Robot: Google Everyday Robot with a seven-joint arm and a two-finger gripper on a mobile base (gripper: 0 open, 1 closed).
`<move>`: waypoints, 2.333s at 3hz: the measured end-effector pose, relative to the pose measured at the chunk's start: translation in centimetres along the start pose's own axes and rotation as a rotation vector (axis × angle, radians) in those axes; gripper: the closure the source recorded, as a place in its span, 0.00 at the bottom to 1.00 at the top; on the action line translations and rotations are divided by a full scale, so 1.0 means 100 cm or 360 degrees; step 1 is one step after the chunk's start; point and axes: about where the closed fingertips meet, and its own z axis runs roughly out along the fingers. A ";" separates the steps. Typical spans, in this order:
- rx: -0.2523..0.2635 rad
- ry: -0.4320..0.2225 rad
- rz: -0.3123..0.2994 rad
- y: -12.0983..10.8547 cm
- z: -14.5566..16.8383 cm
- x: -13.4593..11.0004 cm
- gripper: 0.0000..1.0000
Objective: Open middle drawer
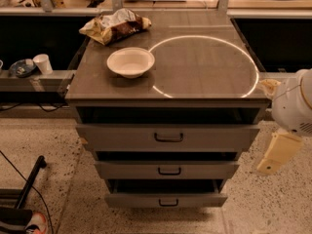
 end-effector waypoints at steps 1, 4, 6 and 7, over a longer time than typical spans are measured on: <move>-0.0013 0.0005 -0.0006 0.001 0.002 0.001 0.00; -0.0046 -0.0280 0.0110 0.075 0.132 0.109 0.00; -0.0153 -0.0285 -0.0073 0.083 0.150 0.090 0.00; -0.0262 -0.0490 -0.0173 0.124 0.219 0.072 0.00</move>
Offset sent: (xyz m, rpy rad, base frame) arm -0.0126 -0.0484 -0.1706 0.0949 -0.1640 -0.0172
